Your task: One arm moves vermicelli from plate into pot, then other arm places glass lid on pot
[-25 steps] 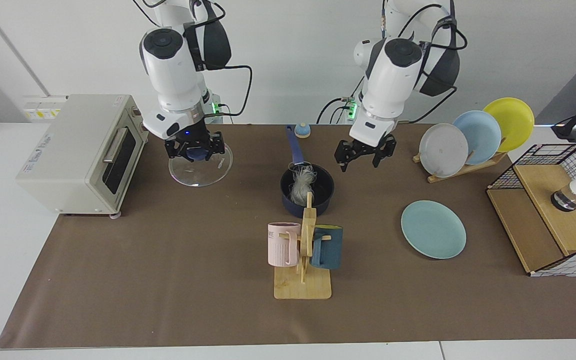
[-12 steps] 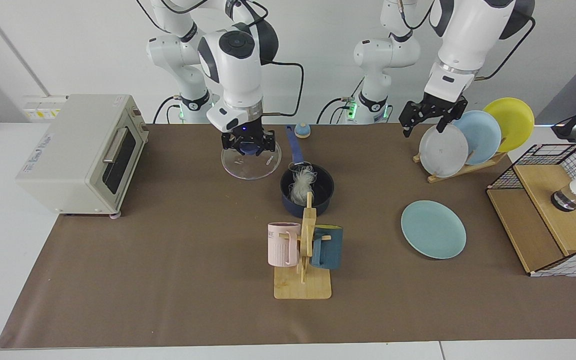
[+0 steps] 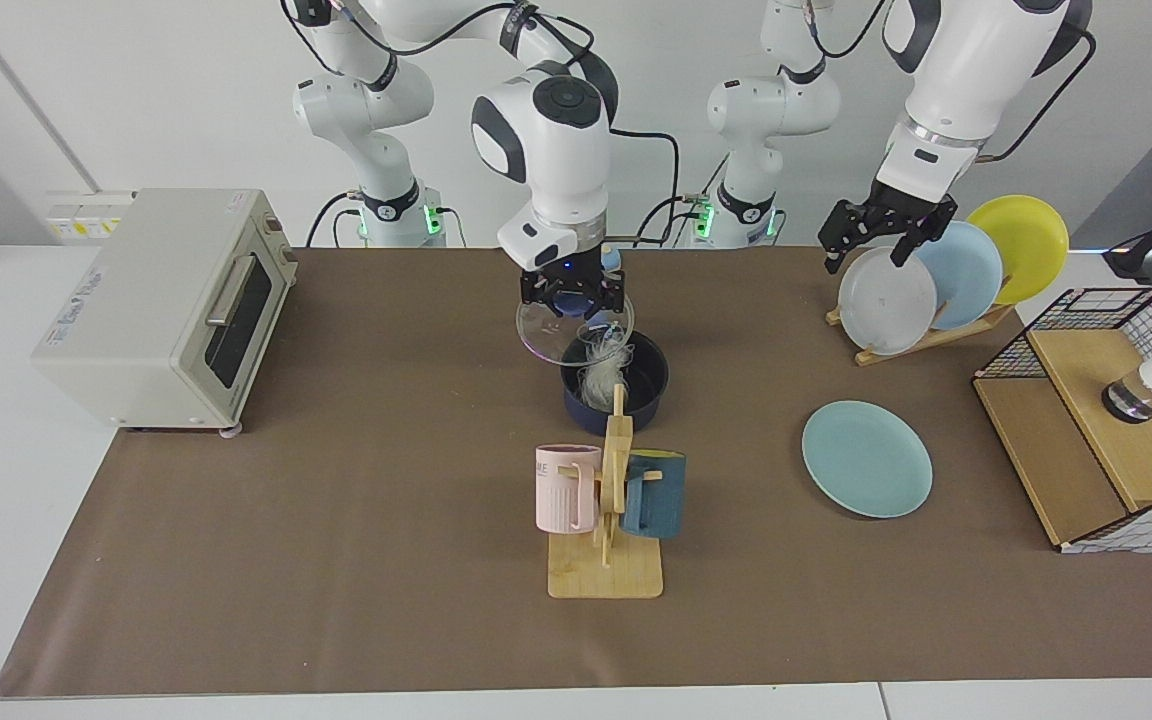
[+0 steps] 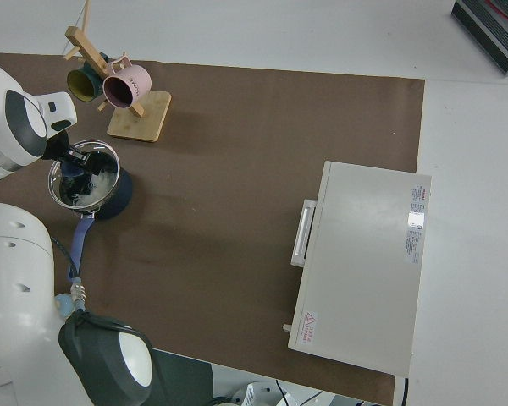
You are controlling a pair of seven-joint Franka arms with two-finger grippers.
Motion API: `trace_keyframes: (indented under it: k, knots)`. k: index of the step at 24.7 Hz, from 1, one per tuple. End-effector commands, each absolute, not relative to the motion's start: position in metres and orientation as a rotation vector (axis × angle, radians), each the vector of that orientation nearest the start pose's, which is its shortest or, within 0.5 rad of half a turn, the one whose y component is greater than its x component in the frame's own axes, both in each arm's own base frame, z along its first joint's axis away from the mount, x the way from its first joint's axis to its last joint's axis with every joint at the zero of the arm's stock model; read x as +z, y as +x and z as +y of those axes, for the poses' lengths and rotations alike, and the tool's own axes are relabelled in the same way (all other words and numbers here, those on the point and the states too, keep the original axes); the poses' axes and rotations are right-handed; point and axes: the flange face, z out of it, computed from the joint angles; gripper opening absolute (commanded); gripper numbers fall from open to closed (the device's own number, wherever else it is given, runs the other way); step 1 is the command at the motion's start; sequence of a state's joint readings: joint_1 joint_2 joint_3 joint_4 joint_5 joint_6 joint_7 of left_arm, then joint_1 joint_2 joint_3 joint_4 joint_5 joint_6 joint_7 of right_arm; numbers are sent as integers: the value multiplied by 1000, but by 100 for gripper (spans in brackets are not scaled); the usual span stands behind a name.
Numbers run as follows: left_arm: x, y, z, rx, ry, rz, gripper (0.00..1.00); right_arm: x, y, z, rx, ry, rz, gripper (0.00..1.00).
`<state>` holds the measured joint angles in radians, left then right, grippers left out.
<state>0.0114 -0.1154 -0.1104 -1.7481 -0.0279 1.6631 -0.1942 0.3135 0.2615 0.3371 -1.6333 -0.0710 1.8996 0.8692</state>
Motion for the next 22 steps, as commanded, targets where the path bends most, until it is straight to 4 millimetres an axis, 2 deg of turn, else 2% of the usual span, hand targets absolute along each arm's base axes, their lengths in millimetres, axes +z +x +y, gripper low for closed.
trace_keyframes:
  k: [1,7,11,14,19,22]
  knots:
    - [611,521,-56,-72,-3179,-142,100,450,541,399,-50,-3124,392,0]
    - [609,518,-52,-19,-3170,-157,100,427,542,411,-62,-3121,393,0]
    - [610,518,-53,-27,-3165,-158,100,409,536,432,-117,-3123,440,0]
    - [612,518,-55,-35,-3165,-151,100,404,539,430,-123,-3123,449,0]
    - [612,518,-54,-35,-3165,-156,100,400,537,441,-154,-3074,489,0]
    - [612,518,-54,-32,-3165,-156,100,400,539,438,-159,-3071,497,0]
